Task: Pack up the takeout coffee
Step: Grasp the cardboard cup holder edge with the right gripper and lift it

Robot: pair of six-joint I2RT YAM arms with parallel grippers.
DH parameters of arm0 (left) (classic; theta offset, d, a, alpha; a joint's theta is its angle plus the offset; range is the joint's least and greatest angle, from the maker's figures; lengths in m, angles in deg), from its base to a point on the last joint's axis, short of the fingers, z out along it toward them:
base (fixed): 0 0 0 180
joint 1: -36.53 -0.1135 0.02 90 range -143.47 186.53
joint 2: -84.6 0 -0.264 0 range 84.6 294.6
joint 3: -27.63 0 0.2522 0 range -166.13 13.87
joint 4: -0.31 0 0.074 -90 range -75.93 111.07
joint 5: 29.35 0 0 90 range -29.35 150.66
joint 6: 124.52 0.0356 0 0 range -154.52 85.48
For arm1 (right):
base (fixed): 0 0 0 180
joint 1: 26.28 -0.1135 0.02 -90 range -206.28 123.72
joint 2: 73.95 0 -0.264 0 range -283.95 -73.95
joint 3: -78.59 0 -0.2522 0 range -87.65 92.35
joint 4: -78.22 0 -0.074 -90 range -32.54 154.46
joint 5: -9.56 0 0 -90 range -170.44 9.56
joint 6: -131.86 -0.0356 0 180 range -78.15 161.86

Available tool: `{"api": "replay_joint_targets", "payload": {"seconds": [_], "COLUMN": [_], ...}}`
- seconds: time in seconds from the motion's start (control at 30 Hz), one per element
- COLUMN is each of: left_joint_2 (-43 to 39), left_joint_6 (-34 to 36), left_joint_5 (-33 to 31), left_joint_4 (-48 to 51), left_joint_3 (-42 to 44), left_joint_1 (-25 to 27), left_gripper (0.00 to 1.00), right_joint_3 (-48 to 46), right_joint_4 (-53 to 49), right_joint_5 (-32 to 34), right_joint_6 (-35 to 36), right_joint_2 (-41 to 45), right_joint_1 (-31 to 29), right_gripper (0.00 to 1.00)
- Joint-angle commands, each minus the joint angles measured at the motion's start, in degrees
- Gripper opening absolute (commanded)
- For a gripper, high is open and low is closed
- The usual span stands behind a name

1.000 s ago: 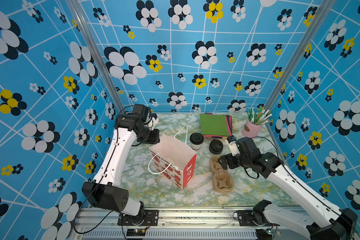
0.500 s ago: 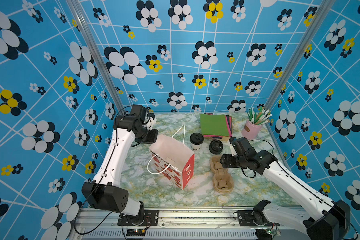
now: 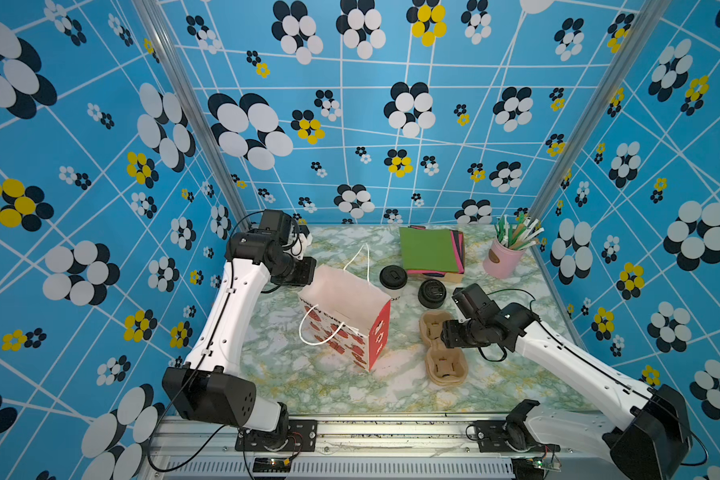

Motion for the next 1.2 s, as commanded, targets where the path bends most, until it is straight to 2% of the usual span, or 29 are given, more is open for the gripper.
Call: {"api": "replay_joint_targets", "payload": {"seconds": [0.0, 0.33, 0.43, 0.83, 1.17], "left_joint_2": [-1.4, -1.7, -1.8, -2.2, -2.7], "left_joint_6": [-0.9, -0.7, -0.7, -0.5, -0.6], "left_joint_5": [1.4, 1.9, 2.0, 2.2, 2.6], "left_joint_4": [-0.6, -0.9, -1.1, -1.8, -2.3], "left_joint_3": [1.0, 2.1, 2.5, 3.7, 4.7], "left_joint_1": [-0.5, -0.5, -0.5, -0.5, -0.5], "left_gripper": [0.0, 0.0, 0.0, 0.0, 0.0], "right_joint_3": [0.5, 2.5, 3.3, 4.5, 4.0], "right_joint_4": [-1.3, 0.1, 0.4, -0.6, -0.8], "right_joint_5": [1.7, 1.5, 1.6, 3.9, 4.3], "right_joint_6": [-1.1, -1.2, -1.2, -2.4, -3.1], "right_joint_2": [-2.2, -8.9, -10.2, -13.7, -13.8], "right_joint_1": [-2.0, -4.1, -4.4, -5.7, -5.8], "right_gripper": [0.64, 0.54, 0.48, 0.41, 0.29]}}
